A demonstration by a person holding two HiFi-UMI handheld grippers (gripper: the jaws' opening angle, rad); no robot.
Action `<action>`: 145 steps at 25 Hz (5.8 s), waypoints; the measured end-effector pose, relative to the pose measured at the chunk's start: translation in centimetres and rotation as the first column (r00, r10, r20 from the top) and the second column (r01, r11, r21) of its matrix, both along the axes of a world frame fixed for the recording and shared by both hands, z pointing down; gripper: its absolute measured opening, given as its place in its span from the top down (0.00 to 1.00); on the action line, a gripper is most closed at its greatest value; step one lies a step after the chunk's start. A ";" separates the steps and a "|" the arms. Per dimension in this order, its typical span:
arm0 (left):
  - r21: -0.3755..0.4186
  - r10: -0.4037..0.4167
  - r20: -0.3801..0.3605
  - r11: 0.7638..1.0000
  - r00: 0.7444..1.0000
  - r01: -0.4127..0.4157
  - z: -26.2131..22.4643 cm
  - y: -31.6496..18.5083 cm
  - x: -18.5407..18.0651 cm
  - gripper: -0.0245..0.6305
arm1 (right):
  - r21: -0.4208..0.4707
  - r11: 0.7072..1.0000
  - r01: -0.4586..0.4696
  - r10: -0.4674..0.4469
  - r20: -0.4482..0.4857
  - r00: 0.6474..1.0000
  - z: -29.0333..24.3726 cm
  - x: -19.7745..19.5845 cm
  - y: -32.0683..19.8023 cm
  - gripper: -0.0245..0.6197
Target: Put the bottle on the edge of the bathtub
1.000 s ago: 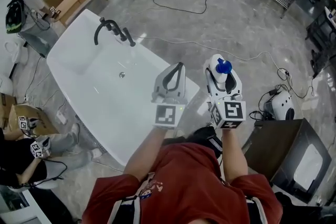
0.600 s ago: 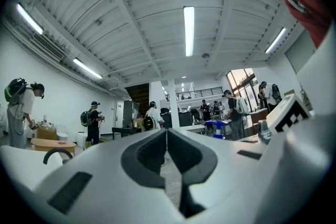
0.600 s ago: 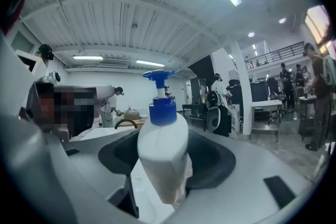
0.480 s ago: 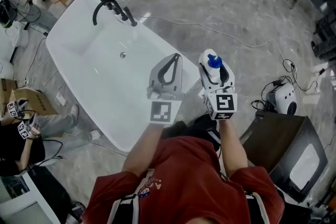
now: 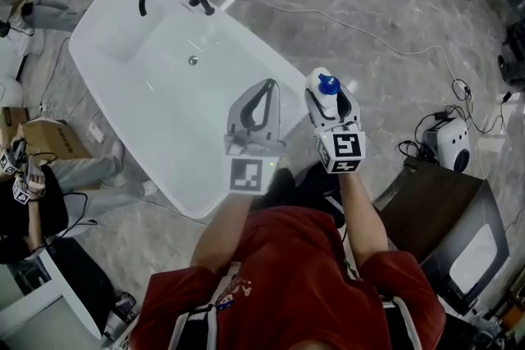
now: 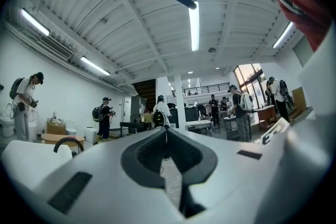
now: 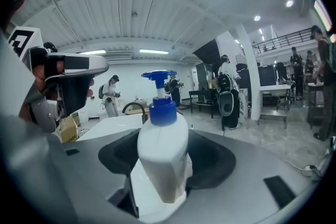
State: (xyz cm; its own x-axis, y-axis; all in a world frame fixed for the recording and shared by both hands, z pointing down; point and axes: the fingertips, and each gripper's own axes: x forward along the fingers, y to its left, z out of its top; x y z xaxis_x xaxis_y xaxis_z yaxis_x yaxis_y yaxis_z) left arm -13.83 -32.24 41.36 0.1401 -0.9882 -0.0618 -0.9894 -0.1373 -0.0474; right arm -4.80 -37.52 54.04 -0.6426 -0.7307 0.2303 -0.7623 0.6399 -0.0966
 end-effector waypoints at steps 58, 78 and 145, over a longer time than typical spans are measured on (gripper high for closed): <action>-0.138 0.059 -0.002 0.989 0.998 -0.059 11.4 -2.2 1.7 0.94 | -0.130 0.990 0.048 -0.059 -0.086 0.995 18.1 -2.2 -4.3 0.42; -0.107 0.080 -0.034 0.991 0.996 -0.083 9.0 -1.0 2.5 0.94 | 0.000 1.000 -0.024 0.024 -0.021 0.999 6.6 0.2 -1.4 0.38; 0.040 0.252 0.041 0.967 0.967 -0.253 -2.5 0.8 8.5 0.94 | 0.311 0.915 -0.259 0.252 0.062 0.966 -14.8 8.7 6.2 0.74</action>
